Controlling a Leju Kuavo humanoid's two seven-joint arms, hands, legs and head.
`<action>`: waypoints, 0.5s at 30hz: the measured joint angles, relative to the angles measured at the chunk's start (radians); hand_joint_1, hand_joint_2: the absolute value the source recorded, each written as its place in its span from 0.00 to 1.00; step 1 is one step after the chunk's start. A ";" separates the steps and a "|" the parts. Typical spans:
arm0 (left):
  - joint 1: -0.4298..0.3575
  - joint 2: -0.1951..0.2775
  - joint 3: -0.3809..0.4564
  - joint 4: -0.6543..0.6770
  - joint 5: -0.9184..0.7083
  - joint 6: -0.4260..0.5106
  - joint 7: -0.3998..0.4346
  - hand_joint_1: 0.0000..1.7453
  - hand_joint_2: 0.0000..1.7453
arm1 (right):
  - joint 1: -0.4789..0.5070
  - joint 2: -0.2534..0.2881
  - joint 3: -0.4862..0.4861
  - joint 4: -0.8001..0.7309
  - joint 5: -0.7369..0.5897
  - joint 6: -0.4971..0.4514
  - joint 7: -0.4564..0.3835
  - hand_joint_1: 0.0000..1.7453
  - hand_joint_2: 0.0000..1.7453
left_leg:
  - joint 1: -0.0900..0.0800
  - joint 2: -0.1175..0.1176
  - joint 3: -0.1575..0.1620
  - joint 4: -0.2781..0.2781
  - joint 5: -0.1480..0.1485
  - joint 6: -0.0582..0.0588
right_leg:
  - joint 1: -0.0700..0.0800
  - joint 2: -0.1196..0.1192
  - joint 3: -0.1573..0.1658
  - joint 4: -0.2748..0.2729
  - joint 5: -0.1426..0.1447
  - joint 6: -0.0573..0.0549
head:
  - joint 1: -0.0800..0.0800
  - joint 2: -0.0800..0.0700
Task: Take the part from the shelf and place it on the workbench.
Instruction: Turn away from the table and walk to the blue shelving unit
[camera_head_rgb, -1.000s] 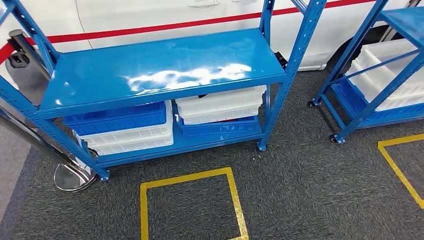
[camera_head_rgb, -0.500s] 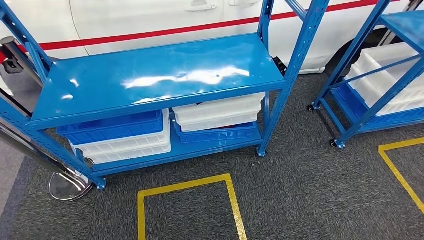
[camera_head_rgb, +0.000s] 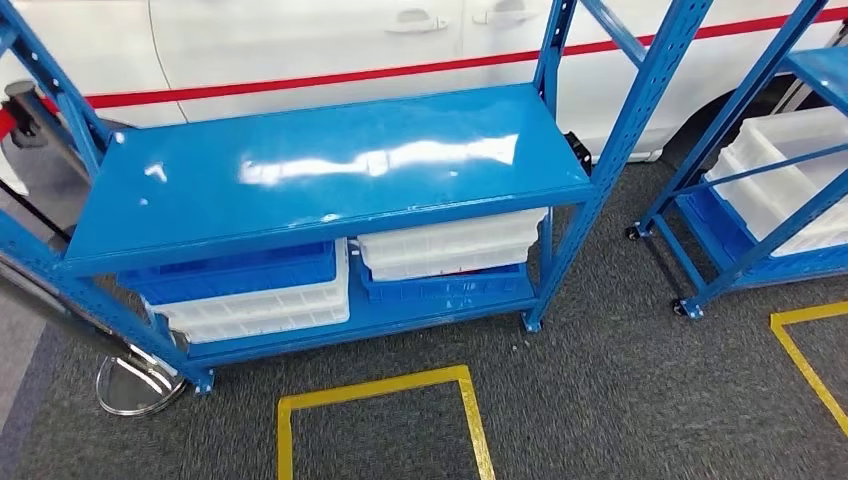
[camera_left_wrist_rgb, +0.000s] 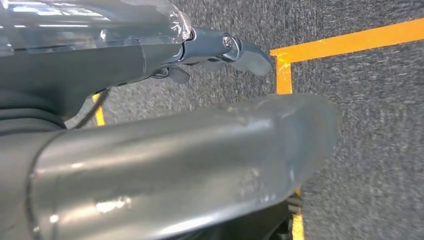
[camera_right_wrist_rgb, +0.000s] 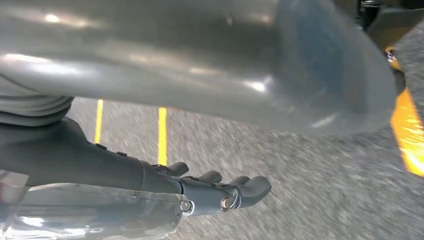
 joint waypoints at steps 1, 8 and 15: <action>-0.002 0.000 0.000 0.000 0.000 0.000 0.001 0.00 0.00 | 0.000 0.000 0.000 0.000 0.000 0.001 0.001 0.00 0.00 | -0.002 0.000 0.005 0.003 -0.003 -0.007 | 0.002 0.000 0.001 -0.006 -0.009 -0.007 | -0.002 0.000; -0.004 0.000 0.000 0.000 -0.007 -0.001 0.008 0.00 0.00 | 0.000 0.006 0.000 0.000 0.002 0.005 -0.001 0.00 0.00 | 0.009 0.003 -0.135 0.261 -0.098 -0.043 | -0.010 0.000 0.064 -0.034 -0.034 -0.034 | -0.013 0.000; 0.008 0.000 0.000 0.000 -0.009 0.006 0.010 0.00 0.00 | 0.001 0.016 0.000 0.000 0.006 0.006 -0.004 0.00 0.00 | 0.007 0.007 -0.148 0.058 0.085 -0.026 | -0.008 0.005 0.136 -0.028 -0.094 -0.013 | -0.015 0.000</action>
